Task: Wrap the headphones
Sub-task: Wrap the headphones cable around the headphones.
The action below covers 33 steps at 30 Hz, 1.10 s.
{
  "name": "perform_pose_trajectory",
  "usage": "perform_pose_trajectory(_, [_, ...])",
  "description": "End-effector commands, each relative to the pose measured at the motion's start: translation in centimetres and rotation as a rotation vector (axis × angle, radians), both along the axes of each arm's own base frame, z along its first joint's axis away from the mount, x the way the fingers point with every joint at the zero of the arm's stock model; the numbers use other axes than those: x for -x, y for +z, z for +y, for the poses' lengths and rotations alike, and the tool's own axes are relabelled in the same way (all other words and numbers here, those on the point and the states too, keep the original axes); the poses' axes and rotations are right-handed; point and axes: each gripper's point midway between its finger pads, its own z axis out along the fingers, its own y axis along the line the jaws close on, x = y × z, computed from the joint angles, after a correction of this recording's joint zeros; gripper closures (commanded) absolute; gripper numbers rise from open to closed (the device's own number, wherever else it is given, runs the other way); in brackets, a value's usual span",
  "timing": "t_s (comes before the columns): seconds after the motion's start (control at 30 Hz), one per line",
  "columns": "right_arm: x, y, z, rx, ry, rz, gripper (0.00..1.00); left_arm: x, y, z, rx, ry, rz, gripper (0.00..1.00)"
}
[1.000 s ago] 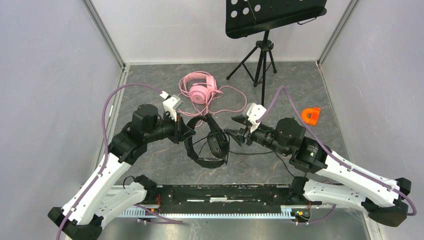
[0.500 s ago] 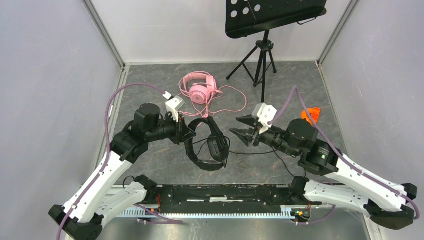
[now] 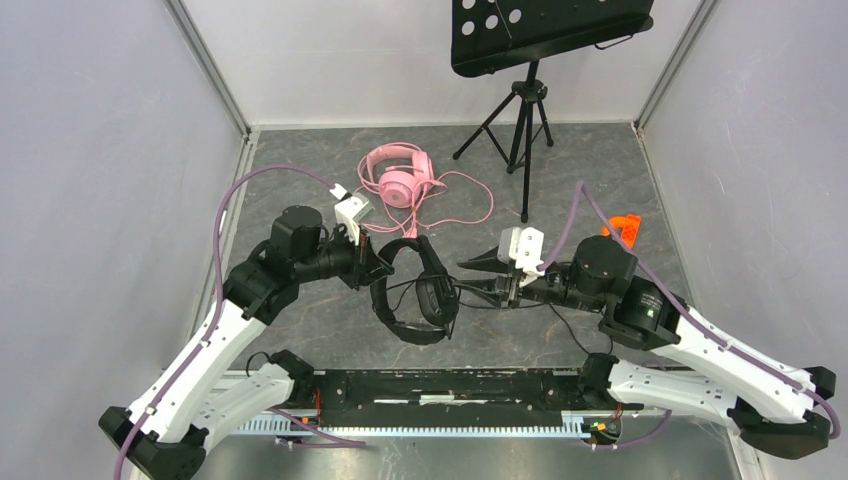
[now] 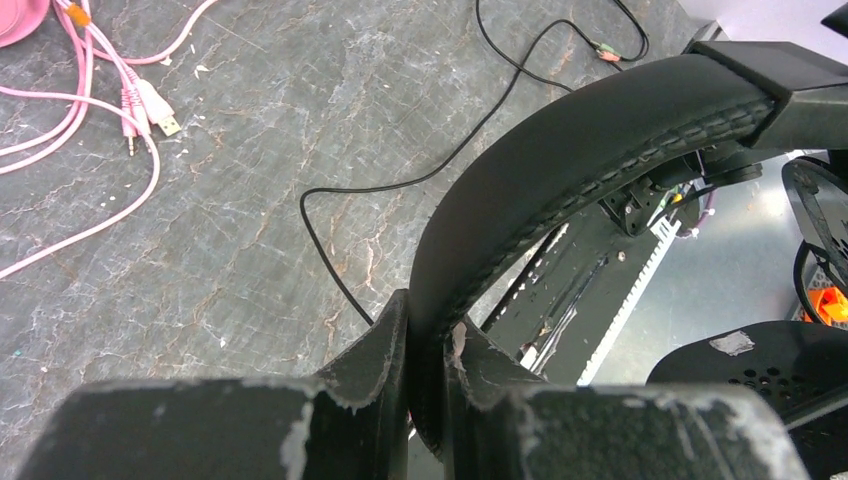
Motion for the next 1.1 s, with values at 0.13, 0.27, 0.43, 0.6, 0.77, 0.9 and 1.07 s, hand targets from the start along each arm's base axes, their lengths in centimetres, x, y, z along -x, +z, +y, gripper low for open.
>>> perform_pose_trajectory(0.13, [0.6, 0.8, 0.7, -0.015, 0.056, -0.027, 0.68, 0.8, 2.5, -1.1, 0.061, -0.100, -0.070, 0.98])
perform_pose_trajectory(0.27, [0.4, 0.5, 0.9, -0.004, 0.053, -0.024, 0.80, 1.4, 2.7, -1.3, 0.073, -0.141, -0.080, 0.98])
perform_pose_trajectory(0.43, [0.6, -0.3, 1.1, 0.018, 0.066, -0.010, 0.83, 1.7, 2.8, -1.3, 0.079, -0.154, -0.081, 0.98])
perform_pose_trajectory(0.6, [0.8, -0.7, 1.4, 0.025, 0.084, -0.003, 0.87, 1.9, 2.9, -1.4, 0.087, -0.164, -0.076, 0.98])
perform_pose_trajectory(0.77, [0.6, 0.0, 1.2, -0.017, 0.070, -0.029, 1.00, 2.0, 2.8, -1.4, 0.083, -0.170, -0.076, 0.98])
perform_pose_trajectory(0.9, [0.0, 1.3, 0.9, -0.057, 0.025, -0.040, 1.00, 1.8, 2.8, -1.4, 0.068, -0.176, -0.089, 0.98])
perform_pose_trajectory(1.07, [-1.1, 2.4, 1.1, -0.088, -0.028, -0.035, 1.00, 1.5, 2.1, -1.8, 0.054, -0.192, -0.070, 0.98])
